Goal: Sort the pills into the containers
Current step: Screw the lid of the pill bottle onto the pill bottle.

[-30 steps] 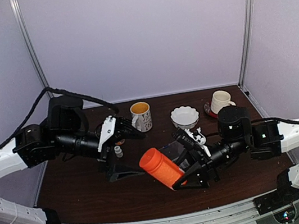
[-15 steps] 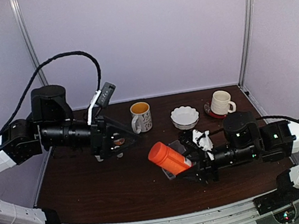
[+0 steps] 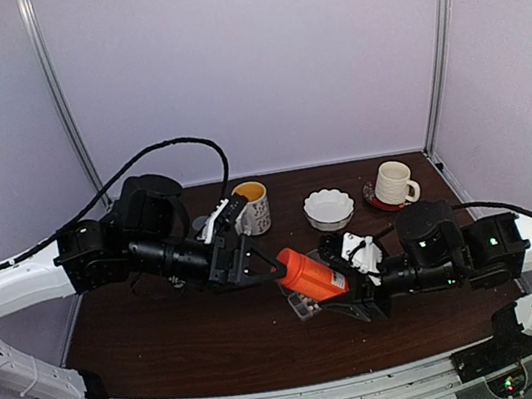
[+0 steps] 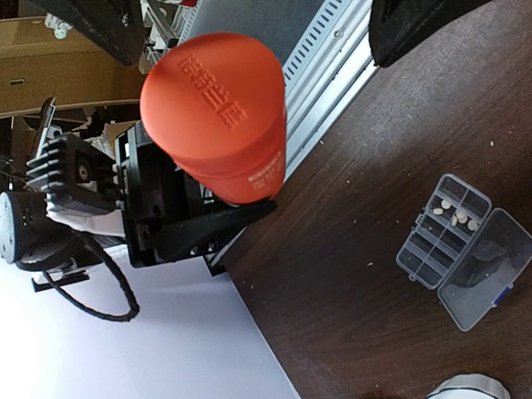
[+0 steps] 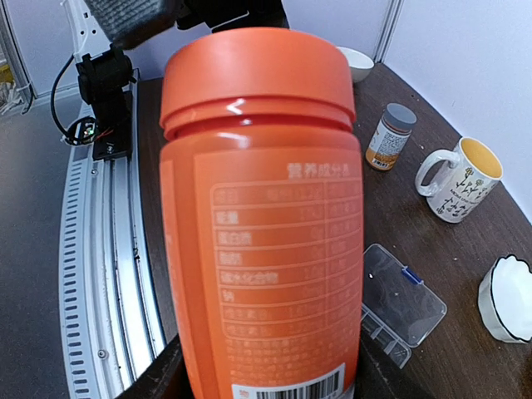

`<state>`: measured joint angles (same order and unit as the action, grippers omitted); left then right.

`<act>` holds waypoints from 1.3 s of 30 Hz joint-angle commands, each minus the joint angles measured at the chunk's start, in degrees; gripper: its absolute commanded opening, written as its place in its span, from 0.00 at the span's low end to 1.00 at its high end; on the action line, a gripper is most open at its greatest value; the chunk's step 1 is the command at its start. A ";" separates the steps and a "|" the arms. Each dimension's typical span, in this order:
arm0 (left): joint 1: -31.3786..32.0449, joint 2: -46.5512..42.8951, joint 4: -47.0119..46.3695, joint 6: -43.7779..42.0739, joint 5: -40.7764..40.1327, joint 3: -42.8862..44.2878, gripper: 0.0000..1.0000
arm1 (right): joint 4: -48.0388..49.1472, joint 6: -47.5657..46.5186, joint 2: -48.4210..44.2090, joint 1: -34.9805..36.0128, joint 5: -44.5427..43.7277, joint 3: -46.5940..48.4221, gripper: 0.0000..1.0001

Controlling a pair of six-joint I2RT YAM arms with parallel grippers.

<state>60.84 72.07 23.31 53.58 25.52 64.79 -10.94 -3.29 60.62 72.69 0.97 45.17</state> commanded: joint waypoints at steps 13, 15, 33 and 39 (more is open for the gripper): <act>-0.27 4.71 -7.80 2.18 5.08 0.86 0.88 | -2.67 -1.76 4.05 2.65 -5.43 3.96 0.00; -0.33 4.42 -7.06 1.94 4.63 0.71 0.85 | -2.53 -1.64 4.07 2.68 -5.48 3.80 0.00; -0.28 5.42 -2.36 -3.08 6.12 1.75 0.39 | -5.39 -1.10 5.14 3.18 -1.51 6.66 0.00; 0.02 5.06 -0.43 -13.00 7.37 3.76 0.26 | -3.64 2.92 4.31 0.41 13.31 7.23 0.00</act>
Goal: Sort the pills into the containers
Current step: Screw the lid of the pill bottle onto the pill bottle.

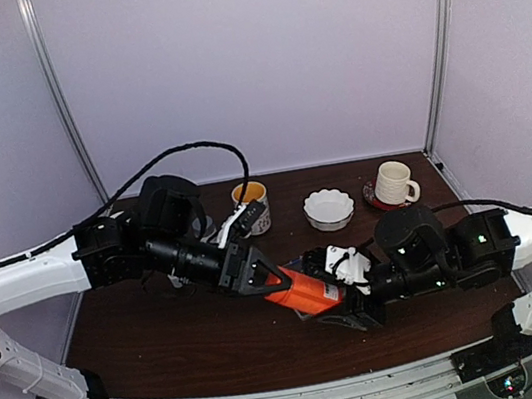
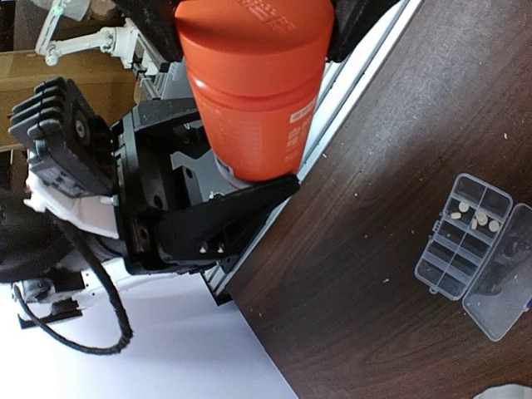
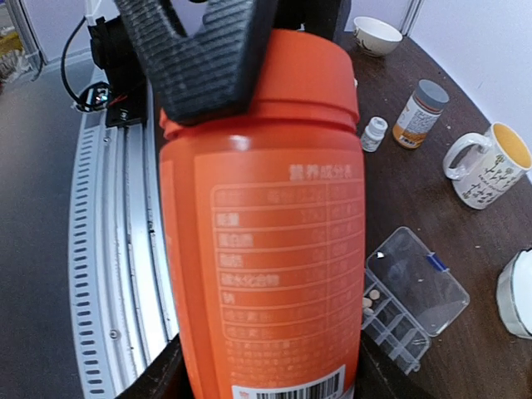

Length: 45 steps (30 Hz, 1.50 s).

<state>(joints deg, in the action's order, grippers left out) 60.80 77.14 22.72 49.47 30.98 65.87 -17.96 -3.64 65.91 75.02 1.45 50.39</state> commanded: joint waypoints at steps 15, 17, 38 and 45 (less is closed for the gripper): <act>3.13 -1.88 11.15 -68.66 10.16 6.03 0.03 | 35.36 29.04 0.39 -4.82 44.45 -4.23 0.00; 3.17 -1.35 13.60 -74.33 9.95 7.69 0.01 | 35.38 29.61 0.74 -4.86 46.01 -4.03 0.00; 6.09 -1.61 20.17 -91.79 -5.68 12.72 0.00 | 36.57 31.23 2.65 -5.76 42.16 -4.79 0.49; 5.07 -2.82 18.22 -75.22 -9.17 10.96 0.00 | 15.25 14.61 -4.91 -4.40 19.05 -3.92 0.94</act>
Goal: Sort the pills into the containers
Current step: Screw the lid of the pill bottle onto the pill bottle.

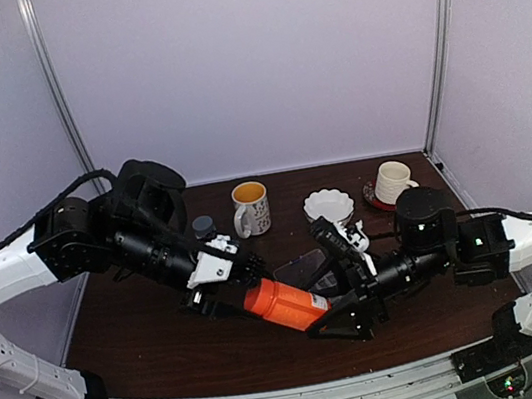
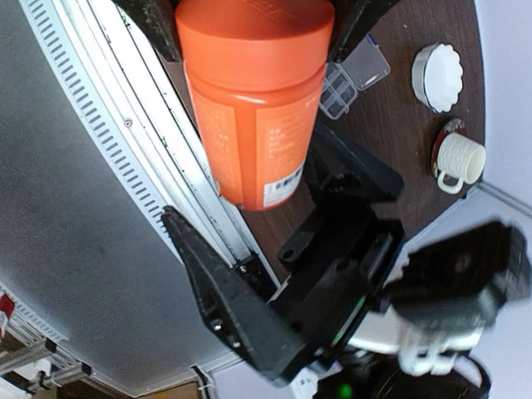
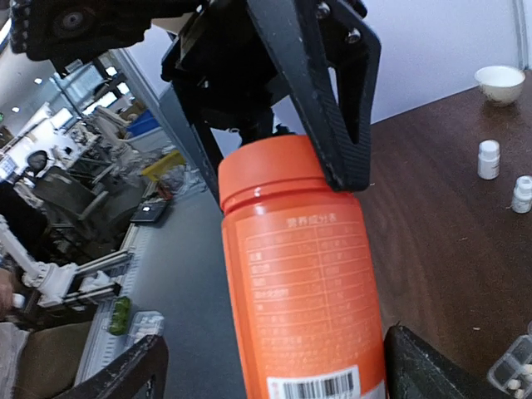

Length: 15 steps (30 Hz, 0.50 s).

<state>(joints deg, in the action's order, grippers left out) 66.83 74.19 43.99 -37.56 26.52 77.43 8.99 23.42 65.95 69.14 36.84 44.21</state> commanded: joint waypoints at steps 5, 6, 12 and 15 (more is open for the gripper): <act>-1.09 0.05 -1.36 22.34 -2.42 0.96 0.00 | -19.17 -22.29 -8.99 6.55 -35.56 1.99 0.99; -1.10 0.20 -1.28 24.97 -2.18 1.34 0.00 | -19.02 -23.97 -10.00 7.74 -39.04 1.56 1.00; -2.64 2.59 -4.93 49.78 1.91 2.16 0.00 | -14.22 -31.26 -15.08 15.77 -56.50 -2.45 1.00; -3.10 3.61 -8.21 58.98 6.66 1.25 0.00 | -13.63 -33.34 -14.97 17.67 -58.47 -2.40 1.00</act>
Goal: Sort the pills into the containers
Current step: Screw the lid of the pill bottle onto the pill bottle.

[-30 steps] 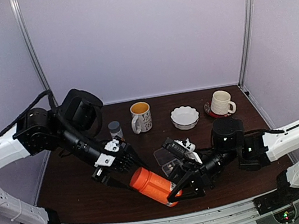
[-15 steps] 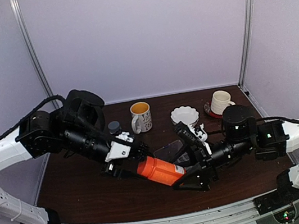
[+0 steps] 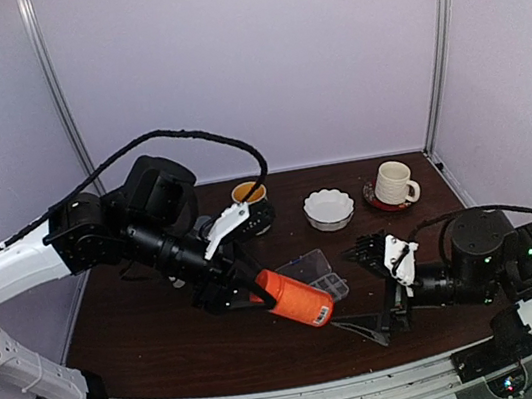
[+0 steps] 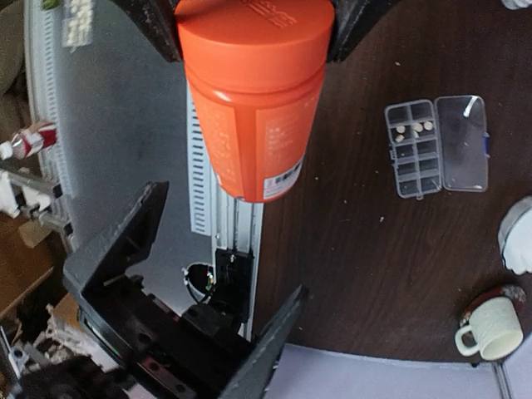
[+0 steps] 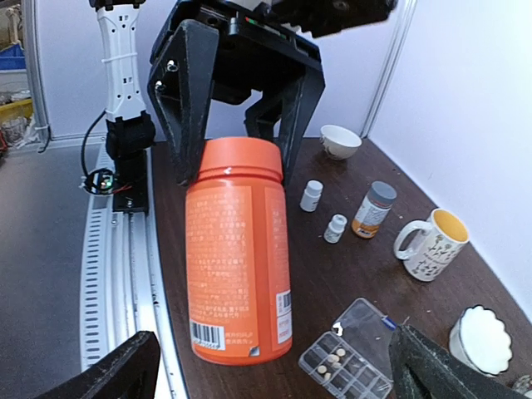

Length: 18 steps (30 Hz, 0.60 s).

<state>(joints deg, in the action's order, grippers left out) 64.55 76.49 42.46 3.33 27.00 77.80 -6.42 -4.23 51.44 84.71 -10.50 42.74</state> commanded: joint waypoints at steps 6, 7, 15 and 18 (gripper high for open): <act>-2.22 0.28 -11.00 27.62 7.50 -1.55 0.00 | 2.00 -6.78 2.74 4.42 -11.78 0.45 1.00; -2.48 0.03 -11.29 28.09 7.69 -1.74 0.00 | 1.82 -6.76 3.84 4.78 -12.44 0.80 1.00; -2.98 -0.99 -14.67 31.90 9.74 -3.78 0.00 | 3.83 -4.46 10.84 6.25 -18.89 3.08 0.89; -3.01 -0.52 -15.04 32.86 11.17 -4.21 0.00 | 6.12 -3.34 11.39 6.26 -21.17 3.04 0.83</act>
<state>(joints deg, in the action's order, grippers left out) 61.84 76.93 32.49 33.34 34.83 74.24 -4.25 -9.50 62.72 90.59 -26.06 43.72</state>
